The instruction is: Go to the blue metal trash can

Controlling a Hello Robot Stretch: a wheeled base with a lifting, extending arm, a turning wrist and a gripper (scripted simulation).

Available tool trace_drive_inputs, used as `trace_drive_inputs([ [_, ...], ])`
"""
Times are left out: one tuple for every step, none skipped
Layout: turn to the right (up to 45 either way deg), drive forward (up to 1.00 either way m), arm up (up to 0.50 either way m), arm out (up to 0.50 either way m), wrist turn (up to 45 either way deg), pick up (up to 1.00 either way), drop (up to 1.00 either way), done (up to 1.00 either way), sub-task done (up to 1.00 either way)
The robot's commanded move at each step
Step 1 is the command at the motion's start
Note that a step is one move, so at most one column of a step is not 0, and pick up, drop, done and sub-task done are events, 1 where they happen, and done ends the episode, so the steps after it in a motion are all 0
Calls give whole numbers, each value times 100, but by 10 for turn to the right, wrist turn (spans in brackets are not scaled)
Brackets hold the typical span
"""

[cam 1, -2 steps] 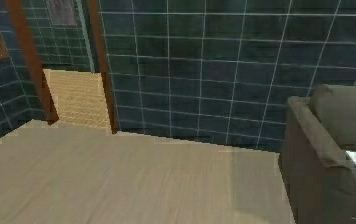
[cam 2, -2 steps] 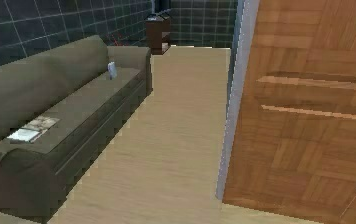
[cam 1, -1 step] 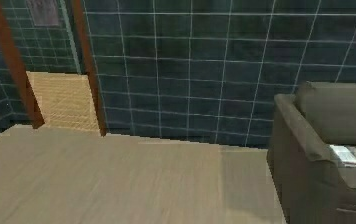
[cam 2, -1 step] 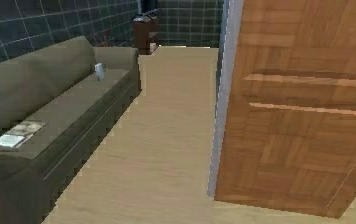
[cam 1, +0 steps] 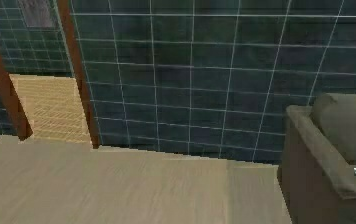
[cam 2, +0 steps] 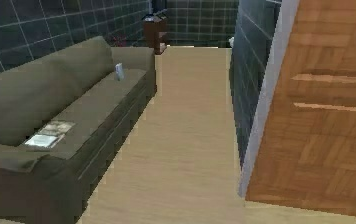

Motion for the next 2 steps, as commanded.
trace_drive_inputs([
  [-450,0,0,0,0,0,0,0,0],
  [0,45,0,0,0,0,0,0,0],
])
